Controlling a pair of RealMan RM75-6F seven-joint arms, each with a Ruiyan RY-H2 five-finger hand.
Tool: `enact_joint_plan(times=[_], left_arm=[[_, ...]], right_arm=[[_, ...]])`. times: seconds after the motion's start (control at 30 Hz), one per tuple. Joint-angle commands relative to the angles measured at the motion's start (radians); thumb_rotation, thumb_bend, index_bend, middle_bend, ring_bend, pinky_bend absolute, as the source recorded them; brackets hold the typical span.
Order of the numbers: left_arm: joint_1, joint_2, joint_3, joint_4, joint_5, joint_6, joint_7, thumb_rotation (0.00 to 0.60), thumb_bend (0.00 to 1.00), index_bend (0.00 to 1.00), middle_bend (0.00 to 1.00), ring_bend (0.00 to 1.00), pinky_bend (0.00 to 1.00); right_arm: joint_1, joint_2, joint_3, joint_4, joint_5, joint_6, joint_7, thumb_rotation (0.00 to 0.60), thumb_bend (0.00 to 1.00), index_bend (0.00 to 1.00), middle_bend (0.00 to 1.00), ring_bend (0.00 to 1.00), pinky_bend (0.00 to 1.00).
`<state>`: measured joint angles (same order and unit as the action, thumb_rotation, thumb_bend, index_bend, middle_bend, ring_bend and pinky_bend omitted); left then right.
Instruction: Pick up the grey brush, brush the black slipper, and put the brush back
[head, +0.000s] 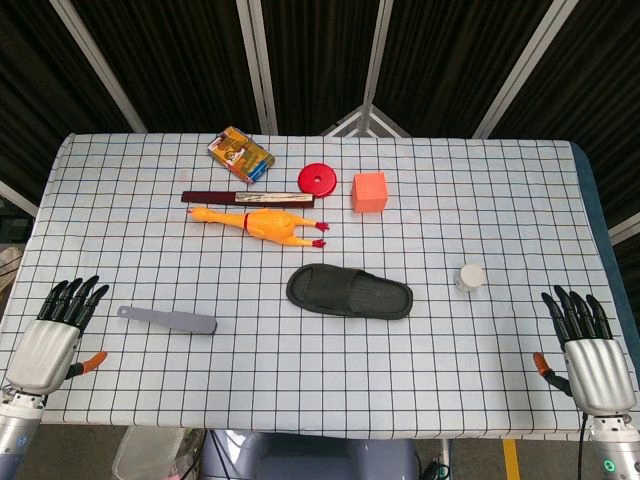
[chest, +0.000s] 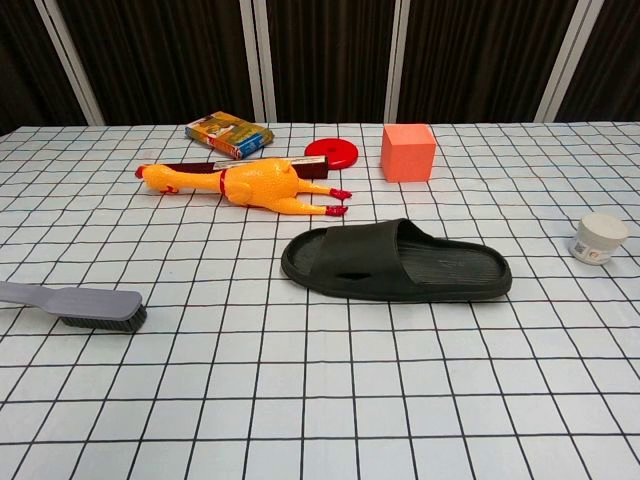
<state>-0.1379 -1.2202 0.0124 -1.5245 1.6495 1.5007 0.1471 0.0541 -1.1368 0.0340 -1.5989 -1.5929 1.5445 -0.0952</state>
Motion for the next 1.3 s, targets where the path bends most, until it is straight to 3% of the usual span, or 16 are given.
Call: enact_joint_plan(times=[0.03, 0.23, 0.43, 0.5, 0.7, 0.93, 1.3], left_arm=[[-0.003, -0.007, -0.001, 0.002, -0.004, -0.01, 0.025, 0.6, 0.03, 0.0, 0.06, 0.01, 0.07], [-0.027, -0.04, -0.018, 0.008, -0.023, -0.043, 0.037, 0.6, 0.07, 0.02, 0.14, 0.07, 0.15], [-0.092, -0.131, -0.04, 0.061, -0.037, -0.139, 0.135, 0.6, 0.18, 0.21, 0.39, 0.26, 0.28], [-0.113, -0.168, -0.049, 0.068, -0.048, -0.17, 0.18, 0.6, 0.2, 0.25, 0.43, 0.3, 0.29], [-0.174, -0.277, -0.046, 0.085, -0.06, -0.269, 0.277, 0.6, 0.2, 0.25, 0.43, 0.3, 0.3], [-0.198, -0.377, -0.047, 0.132, -0.069, -0.29, 0.348, 0.6, 0.21, 0.24, 0.4, 0.3, 0.3], [-0.191, -0.382, -0.041, 0.129, -0.054, -0.235, 0.346, 0.6, 0.21, 0.25, 0.37, 0.3, 0.3]], right_arm=[[-0.002, 0.002, -0.001, -0.003, -0.001, 0.005, 0.0, 0.6, 0.35, 0.0, 0.0, 0.0, 0.0], [-0.008, 0.011, -0.002, -0.005, -0.003, 0.013, 0.017, 0.6, 0.35, 0.0, 0.0, 0.0, 0.0], [-0.011, 0.023, -0.003, -0.007, -0.002, 0.014, 0.038, 0.6, 0.35, 0.0, 0.0, 0.0, 0.0], [-0.01, 0.026, -0.004, -0.008, -0.004, 0.013, 0.046, 0.6, 0.35, 0.0, 0.0, 0.0, 0.0], [-0.007, 0.038, -0.009, -0.01, -0.007, 0.001, 0.066, 0.6, 0.35, 0.0, 0.0, 0.0, 0.0], [-0.012, 0.055, -0.009, -0.008, 0.001, 0.003, 0.1, 0.6, 0.35, 0.0, 0.0, 0.0, 0.0], [-0.023, 0.072, -0.007, -0.002, 0.01, 0.013, 0.136, 0.6, 0.35, 0.0, 0.0, 0.0, 0.0]])
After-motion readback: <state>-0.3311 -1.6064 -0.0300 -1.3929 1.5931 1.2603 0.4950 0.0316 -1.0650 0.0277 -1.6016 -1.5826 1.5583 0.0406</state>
